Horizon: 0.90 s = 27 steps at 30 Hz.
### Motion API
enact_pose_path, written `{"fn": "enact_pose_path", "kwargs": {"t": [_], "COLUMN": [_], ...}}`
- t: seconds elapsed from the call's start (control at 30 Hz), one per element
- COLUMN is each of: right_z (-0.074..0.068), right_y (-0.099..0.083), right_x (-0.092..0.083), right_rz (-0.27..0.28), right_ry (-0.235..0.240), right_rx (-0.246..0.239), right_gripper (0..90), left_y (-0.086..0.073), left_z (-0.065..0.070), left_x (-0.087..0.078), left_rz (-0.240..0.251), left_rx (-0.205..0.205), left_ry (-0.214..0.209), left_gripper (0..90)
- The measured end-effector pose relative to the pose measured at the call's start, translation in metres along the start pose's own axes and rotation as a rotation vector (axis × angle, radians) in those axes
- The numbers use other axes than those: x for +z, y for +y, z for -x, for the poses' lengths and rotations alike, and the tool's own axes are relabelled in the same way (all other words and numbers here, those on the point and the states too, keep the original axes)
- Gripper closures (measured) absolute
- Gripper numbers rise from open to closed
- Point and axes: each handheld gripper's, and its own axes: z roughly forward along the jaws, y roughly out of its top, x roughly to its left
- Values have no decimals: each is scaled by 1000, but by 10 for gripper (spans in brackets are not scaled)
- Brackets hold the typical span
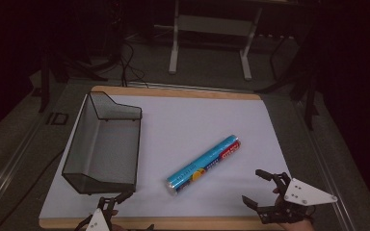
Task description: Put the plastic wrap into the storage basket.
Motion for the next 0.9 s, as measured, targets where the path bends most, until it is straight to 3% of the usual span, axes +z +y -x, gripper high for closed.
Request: {"fn": "enact_pose_path", "kwargs": {"t": [0.27,0.7,0.77,0.9], "right_z": [4,15,17,24], "right_y": [8,8,8,10], "right_x": [7,34,38,44], "right_rz": [-74,-207,-238,-261], "right_ry": [35,44,27,40], "right_rx": [-55,-165,-188,-185], "right_gripper": [142,151,151,169], "left_y": [-1,-1,-1,-1], "left_z": [0,1,1,1], "left_x": [2,2,2,1], "left_rz": [-5,-6,-7,-10], "left_rx": [5,12,11,10], "left_ry": [0,5,8,13], "left_gripper": [39,39,39,39]}}
